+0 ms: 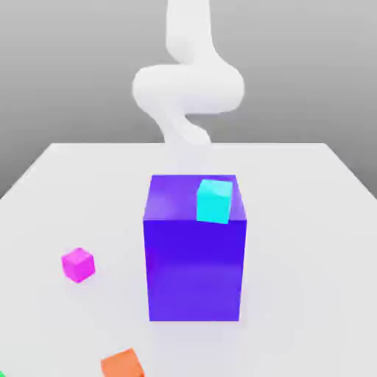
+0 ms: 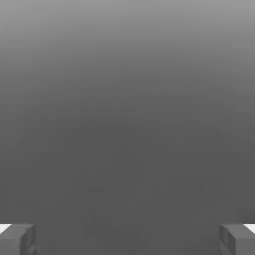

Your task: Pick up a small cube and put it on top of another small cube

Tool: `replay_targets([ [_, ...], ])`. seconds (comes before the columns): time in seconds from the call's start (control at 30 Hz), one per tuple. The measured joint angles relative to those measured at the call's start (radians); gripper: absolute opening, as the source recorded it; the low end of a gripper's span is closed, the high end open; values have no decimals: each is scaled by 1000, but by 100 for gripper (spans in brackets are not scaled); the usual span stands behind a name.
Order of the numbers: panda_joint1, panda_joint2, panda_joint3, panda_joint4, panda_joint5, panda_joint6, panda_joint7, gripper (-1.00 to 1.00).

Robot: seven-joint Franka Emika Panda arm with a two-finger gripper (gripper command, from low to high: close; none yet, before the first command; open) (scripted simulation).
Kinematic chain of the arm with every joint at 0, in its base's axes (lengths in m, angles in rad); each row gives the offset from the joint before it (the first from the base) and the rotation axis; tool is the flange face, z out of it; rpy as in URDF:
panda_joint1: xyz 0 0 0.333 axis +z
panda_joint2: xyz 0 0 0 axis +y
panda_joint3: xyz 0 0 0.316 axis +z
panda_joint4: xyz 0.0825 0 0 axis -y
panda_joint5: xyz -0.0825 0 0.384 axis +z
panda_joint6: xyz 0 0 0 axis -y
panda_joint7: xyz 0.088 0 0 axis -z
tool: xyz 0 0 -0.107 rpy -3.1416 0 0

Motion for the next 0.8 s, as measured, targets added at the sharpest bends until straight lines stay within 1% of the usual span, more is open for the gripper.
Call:
replay_targets([
  [0.33, 52, 208, -271, -169, -50, 163, -427, 0],
  [0.8, 94, 500, -621, -403, -87, 388, -1038, 0],
])
